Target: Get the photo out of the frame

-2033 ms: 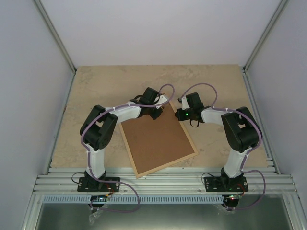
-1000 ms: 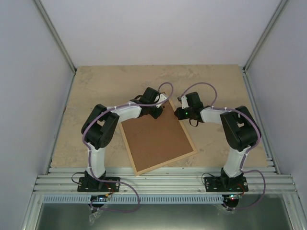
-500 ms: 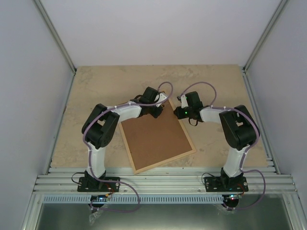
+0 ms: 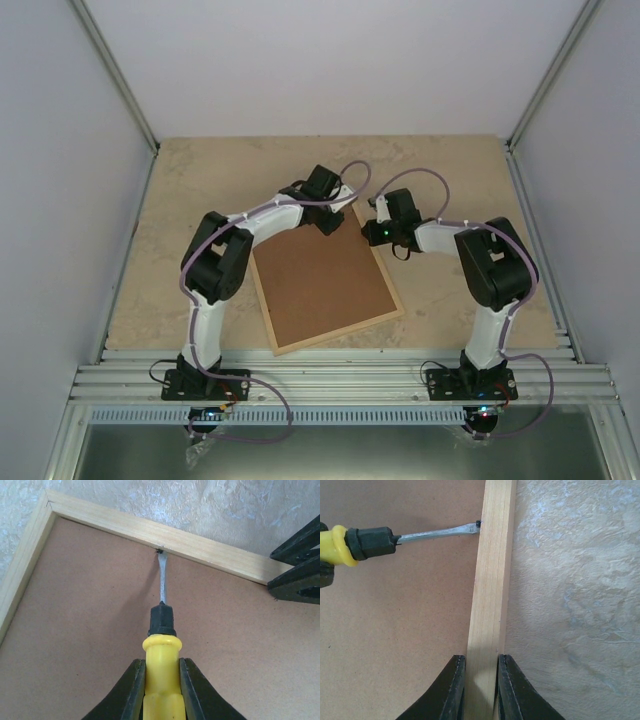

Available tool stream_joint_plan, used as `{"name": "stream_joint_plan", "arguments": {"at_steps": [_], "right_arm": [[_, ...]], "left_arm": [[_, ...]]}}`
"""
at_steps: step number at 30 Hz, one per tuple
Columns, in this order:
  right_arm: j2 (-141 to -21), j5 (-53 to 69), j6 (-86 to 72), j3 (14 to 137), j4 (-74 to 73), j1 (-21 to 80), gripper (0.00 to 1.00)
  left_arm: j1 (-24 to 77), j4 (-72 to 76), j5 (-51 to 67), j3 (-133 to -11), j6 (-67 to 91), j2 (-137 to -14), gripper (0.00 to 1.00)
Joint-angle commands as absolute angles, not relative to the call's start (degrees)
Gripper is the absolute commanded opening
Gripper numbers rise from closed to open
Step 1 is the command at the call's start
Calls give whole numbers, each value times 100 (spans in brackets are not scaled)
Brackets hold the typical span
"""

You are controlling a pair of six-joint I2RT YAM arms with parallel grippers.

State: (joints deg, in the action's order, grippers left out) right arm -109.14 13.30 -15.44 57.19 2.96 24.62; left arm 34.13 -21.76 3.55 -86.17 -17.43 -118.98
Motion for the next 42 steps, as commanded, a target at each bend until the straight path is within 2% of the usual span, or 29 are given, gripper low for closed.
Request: {"name": "stream_joint_plan", "arguments": {"at_steps": [1,7,19,34,42], "right_arm": [[-11176,2393,-1106,5703,-213,2965,2],[-11109,2412,-1130,5683,-228,2971,2],[-11084,2304,-1141,5668,-245,2971,2],[-11118,2245,-1151,5673,-246,2979,2],[-11108,2173,-1160,5669,-235,2991,2]], "left_arm": [[3448,-1588,564,-9062,-1855,-11930,0],[3448,-1767,486,-9301,-1967,-11929,0],[3445,-2598,385,-10535,-2470,-12537,0],[3445,-2228,318,-10740,-2339,-12655,0],[3445,-1975,157,-10455,-2170,-12388,0]]}}
